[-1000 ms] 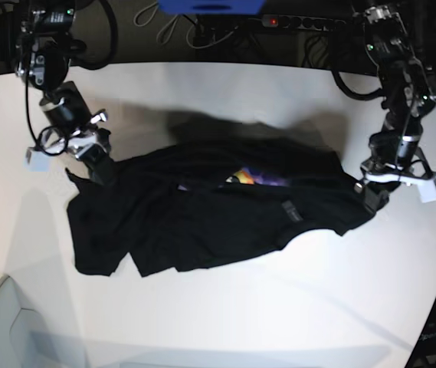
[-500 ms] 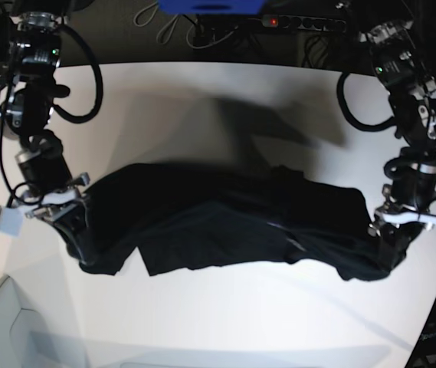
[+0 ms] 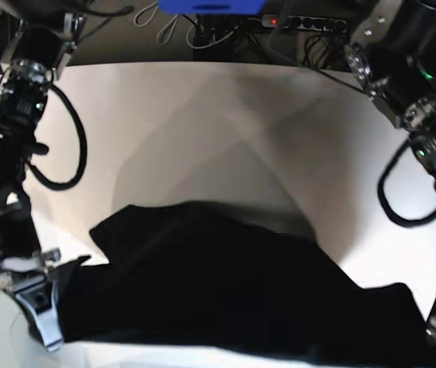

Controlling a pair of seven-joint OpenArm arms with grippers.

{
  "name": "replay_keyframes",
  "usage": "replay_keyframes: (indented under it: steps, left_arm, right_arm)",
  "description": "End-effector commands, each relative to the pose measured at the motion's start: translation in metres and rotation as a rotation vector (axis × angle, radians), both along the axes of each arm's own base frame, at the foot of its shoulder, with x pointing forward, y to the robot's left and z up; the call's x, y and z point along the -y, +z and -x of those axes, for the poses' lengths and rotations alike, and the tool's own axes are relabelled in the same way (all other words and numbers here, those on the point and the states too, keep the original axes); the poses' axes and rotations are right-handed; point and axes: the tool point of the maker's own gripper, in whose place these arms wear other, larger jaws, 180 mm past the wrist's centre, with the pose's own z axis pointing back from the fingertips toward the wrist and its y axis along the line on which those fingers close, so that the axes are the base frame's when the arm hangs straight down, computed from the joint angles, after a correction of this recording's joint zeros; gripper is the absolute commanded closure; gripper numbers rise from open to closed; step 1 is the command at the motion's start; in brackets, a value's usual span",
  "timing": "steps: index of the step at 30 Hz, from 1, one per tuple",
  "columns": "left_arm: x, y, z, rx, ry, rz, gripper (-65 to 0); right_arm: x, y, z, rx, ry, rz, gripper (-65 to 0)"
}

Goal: Layout the t-shirt on the table in an organized manner, then fold the t-shirt properly
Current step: 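Lift the shirt with both grippers and lay it flat on the table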

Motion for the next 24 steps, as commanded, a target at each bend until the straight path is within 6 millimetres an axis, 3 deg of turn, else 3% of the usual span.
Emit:
replay_keyframes:
  steps: [1, 4, 9, 15, 19, 24]
  left_arm:
    - [-0.003, 0.029, 0.007, 0.088, 0.011, -0.012, -0.2]
    - [-0.005, 0.047, 0.011, 0.132, 0.02, -0.031, -0.2]
    - [-0.012, 0.051, 0.013, 0.138, 0.041, -0.059, -0.2]
    - [-0.011, 0.049, 0.011, 0.134, 0.037, -0.048, -0.2]
    - [-0.009, 0.026, -0.001, 0.071, 0.018, -0.01, -0.2]
    - [-0.022, -0.021, -0.036, -0.077, 0.011, 0.067, -0.4]
  right_arm:
    - [0.0, 0.023, 0.004, 0.079, 0.002, -0.026, 0.0]
    - [0.001, 0.037, 0.003, 0.123, -0.005, -0.042, 0.0]
    - [0.004, 0.044, 0.007, 0.185, -0.038, -0.093, 0.0]
    - [0.003, 0.023, 0.007, 0.155, -0.059, -0.138, 0.0]
    - [0.004, -0.007, -0.005, 0.07, -0.066, -0.17, 0.0]
    - [0.018, -0.051, -0.041, -0.058, -0.097, -0.202, 0.0]
